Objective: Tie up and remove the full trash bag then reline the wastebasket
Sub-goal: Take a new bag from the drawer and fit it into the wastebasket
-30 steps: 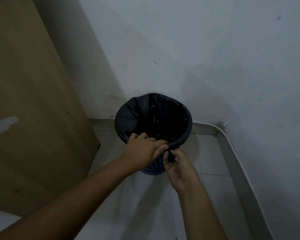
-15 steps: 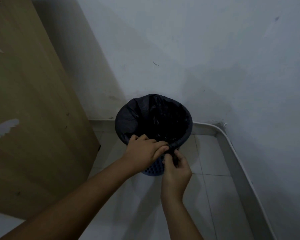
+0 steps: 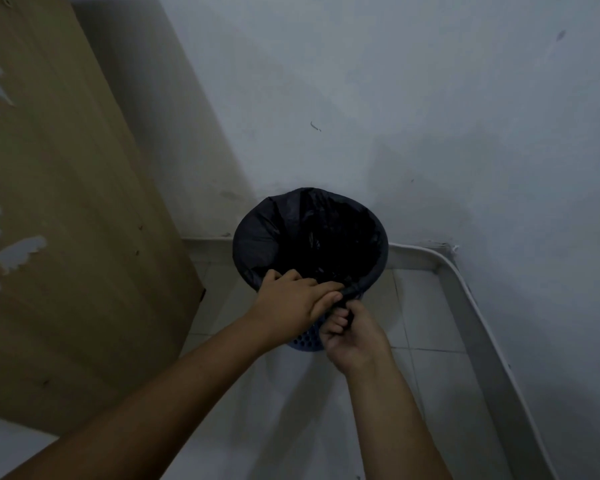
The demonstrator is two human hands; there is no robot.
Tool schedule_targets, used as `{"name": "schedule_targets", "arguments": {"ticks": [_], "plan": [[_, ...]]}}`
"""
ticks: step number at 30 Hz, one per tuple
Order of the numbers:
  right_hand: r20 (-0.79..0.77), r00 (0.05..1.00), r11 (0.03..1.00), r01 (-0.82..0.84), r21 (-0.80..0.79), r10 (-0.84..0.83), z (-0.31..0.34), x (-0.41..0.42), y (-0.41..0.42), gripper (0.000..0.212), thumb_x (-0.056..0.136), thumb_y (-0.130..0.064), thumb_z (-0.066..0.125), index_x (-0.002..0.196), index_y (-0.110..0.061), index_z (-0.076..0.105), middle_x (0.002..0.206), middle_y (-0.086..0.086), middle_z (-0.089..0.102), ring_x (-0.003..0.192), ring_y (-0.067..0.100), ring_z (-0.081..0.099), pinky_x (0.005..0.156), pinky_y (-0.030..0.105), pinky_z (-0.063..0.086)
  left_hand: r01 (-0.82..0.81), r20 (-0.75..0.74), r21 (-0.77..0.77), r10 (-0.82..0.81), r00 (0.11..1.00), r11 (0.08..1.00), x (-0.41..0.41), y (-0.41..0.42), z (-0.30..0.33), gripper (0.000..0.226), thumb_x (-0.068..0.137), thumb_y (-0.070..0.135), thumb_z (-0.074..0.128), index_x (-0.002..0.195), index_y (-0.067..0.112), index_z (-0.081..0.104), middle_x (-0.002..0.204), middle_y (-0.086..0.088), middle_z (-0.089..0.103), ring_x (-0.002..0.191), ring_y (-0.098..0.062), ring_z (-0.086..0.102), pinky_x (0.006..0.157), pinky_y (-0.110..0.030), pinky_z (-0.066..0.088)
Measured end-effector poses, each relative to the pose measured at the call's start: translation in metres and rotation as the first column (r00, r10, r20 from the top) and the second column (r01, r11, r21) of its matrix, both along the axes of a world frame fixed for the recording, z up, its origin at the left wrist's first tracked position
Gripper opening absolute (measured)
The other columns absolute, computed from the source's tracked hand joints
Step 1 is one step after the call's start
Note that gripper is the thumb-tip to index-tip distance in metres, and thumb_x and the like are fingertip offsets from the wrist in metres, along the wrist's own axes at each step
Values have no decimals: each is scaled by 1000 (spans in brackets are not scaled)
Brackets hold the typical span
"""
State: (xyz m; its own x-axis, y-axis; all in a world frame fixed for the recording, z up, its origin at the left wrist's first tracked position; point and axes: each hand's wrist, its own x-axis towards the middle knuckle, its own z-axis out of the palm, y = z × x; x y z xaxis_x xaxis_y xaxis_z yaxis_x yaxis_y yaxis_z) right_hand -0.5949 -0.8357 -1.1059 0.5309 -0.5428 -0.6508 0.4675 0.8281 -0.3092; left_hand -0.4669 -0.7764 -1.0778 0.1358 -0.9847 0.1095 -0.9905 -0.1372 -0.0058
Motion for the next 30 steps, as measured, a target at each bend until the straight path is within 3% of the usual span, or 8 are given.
{"name": "schedule_targets", "arguments": {"ticks": [4, 6, 10, 13, 15, 21, 26, 30], "plan": [[-26, 1000, 998, -9, -61, 8, 9, -4, 4, 23, 109, -16, 54, 114, -1, 71, 102, 12, 76, 93, 20, 71, 70, 29, 59, -1, -27, 20, 1, 1000, 1000, 0, -1, 4, 66, 99, 69, -3, 147, 55, 40, 119, 17, 69, 113, -17, 57, 89, -41, 35], [-7, 997, 992, 78, -101, -79, 4, -4, 6, 27, 109, -10, 55, 130, 4, 65, 125, 21, 73, 115, 28, 71, 84, 37, 65, -4, -41, 31, 6, 999, 1000, 0, -2, 6, 64, 99, 68, 0, 147, 56, 41, 120, 17, 69, 114, -18, 56, 91, -42, 35], [-170, 945, 937, 230, -264, -280, -4, 1, 12, 23, 106, -1, 60, 129, 2, 61, 124, 26, 71, 98, 29, 77, 76, 35, 68, -4, -42, 39, 5, 999, 999, 1, -2, 7, 60, 101, 67, 4, 146, 57, 43, 118, 17, 69, 114, -18, 56, 90, -41, 34], [-382, 848, 835, 119, -538, -367, 1, 7, 38, 19, 109, -15, 57, 105, -10, 75, 98, 8, 81, 83, 17, 79, 75, 33, 66, -13, -62, 65, 17, 998, 998, 2, -3, 9, 56, 103, 67, 8, 146, 57, 42, 119, 17, 68, 117, -19, 54, 90, -42, 32], [-459, 777, 730, 1, -684, -431, -3, 10, 54, 17, 106, -26, 62, 109, -19, 77, 94, -5, 80, 85, 7, 77, 78, 32, 64, -15, -84, 95, 23, 996, 995, 3, -5, 10, 51, 105, 66, 13, 147, 57, 42, 123, 17, 67, 118, -19, 52, 89, -41, 30], [-521, 741, 526, -267, -807, -423, -21, -10, 40, 22, 109, -37, 56, 111, -24, 75, 99, -11, 75, 90, 2, 70, 75, 23, 56, 1, -136, 120, 16, 991, 993, 5, -4, 11, 52, 106, 67, 16, 150, 54, 39, 136, 16, 61, 125, -21, 49, 95, -42, 33], [-426, 892, 788, -154, -596, -148, -8, -11, 23, 29, 111, -23, 51, 87, -16, 66, 62, -12, 58, 63, 12, 49, 62, 29, 40, -1, -97, 104, 11, 995, 995, 9, -1, 8, 59, 103, 70, 14, 147, 48, 45, 138, 18, 61, 128, -20, 48, 98, -43, 36], [-86, 996, 983, -42, -177, 27, -1, -5, 17, 35, 110, -24, 48, 77, -15, 52, 54, -7, 35, 44, 8, 28, 43, 23, 27, 7, -132, 70, 3, 991, 997, 8, 0, 8, 59, 107, 63, 11, 146, 42, 50, 137, 15, 63, 127, -21, 48, 101, -41, 36]]}}
